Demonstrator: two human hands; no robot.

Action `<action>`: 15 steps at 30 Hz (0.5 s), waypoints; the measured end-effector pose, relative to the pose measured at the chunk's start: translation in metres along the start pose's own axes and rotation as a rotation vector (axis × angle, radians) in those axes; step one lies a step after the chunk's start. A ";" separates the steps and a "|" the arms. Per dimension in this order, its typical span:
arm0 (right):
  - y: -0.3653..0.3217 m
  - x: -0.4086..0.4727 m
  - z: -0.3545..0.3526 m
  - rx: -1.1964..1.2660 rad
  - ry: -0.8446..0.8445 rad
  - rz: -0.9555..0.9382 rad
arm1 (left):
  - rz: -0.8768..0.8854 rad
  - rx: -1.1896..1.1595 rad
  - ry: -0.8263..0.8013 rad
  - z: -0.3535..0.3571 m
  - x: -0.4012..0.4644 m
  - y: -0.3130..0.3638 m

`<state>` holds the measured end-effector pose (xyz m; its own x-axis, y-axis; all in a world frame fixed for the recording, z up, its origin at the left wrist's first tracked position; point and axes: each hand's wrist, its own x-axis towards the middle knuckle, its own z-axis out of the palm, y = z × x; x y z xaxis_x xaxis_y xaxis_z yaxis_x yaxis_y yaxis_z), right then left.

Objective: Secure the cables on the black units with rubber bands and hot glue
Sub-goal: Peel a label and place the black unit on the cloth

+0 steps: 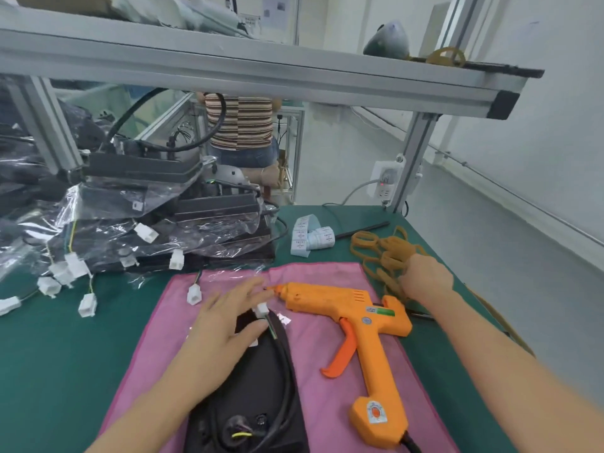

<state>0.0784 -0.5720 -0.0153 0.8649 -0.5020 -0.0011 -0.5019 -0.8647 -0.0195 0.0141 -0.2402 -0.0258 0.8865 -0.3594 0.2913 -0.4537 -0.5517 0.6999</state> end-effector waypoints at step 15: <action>-0.004 -0.018 -0.017 -0.110 0.117 -0.114 | -0.099 -0.098 0.130 -0.010 0.010 0.012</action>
<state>0.0650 -0.5599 0.0013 0.9124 -0.3938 0.1113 -0.4043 -0.9095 0.0963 0.0186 -0.2430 -0.0076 0.9337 -0.2026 0.2952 -0.3579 -0.5011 0.7879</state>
